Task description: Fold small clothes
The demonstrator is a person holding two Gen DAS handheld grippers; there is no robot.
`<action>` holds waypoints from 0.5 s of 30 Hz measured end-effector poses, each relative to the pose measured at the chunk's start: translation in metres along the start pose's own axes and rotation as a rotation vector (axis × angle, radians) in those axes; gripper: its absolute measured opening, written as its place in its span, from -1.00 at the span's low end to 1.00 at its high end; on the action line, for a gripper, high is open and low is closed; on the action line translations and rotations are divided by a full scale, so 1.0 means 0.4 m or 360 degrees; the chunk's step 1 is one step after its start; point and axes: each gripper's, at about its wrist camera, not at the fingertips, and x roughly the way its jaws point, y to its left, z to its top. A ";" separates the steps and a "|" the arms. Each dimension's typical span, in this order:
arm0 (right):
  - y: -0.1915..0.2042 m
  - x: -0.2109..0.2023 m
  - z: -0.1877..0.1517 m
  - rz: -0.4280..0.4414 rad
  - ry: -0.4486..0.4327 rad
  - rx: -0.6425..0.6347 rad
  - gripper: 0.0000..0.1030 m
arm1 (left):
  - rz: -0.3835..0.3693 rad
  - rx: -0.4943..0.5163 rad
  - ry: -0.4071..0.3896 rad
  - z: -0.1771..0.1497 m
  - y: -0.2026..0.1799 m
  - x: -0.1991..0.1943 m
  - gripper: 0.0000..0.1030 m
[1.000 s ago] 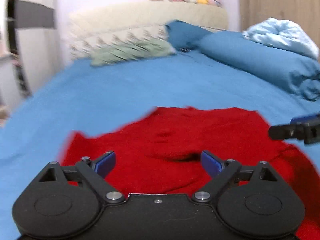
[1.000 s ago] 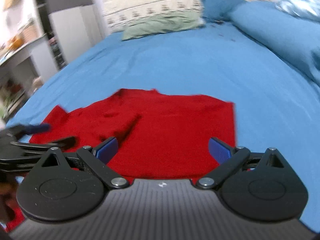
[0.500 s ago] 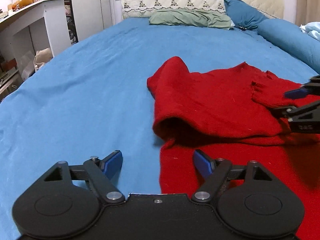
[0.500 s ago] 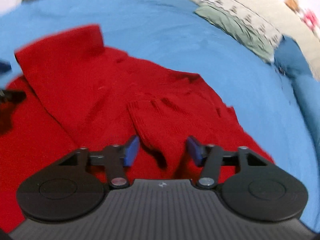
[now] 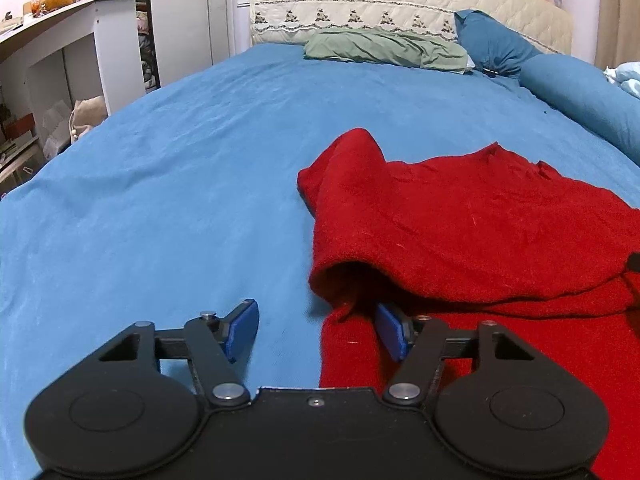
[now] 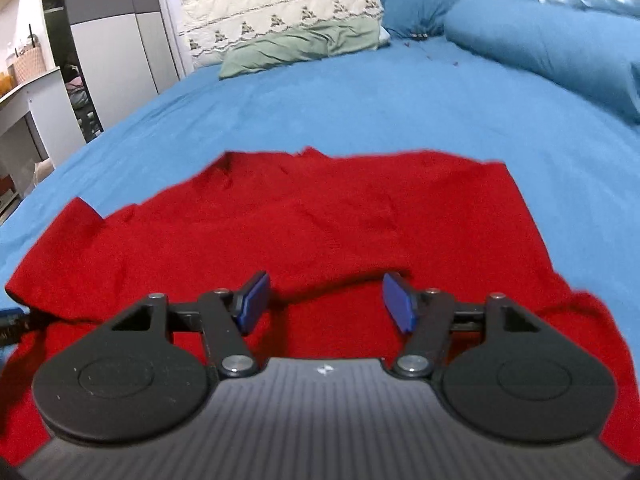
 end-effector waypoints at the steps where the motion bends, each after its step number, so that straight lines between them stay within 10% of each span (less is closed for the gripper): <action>1: -0.010 0.002 -0.003 0.0024 0.0004 0.0017 0.52 | 0.0001 -0.0005 -0.0002 0.000 0.002 0.000 0.27; 9: -0.061 0.031 0.048 0.0060 0.0038 0.0206 0.31 | 0.0009 0.0005 -0.0029 0.008 0.001 0.009 0.14; 15: -0.058 0.052 0.072 -0.0062 0.0047 0.0195 -0.58 | -0.0047 -0.0013 -0.0018 0.007 -0.005 0.009 -0.55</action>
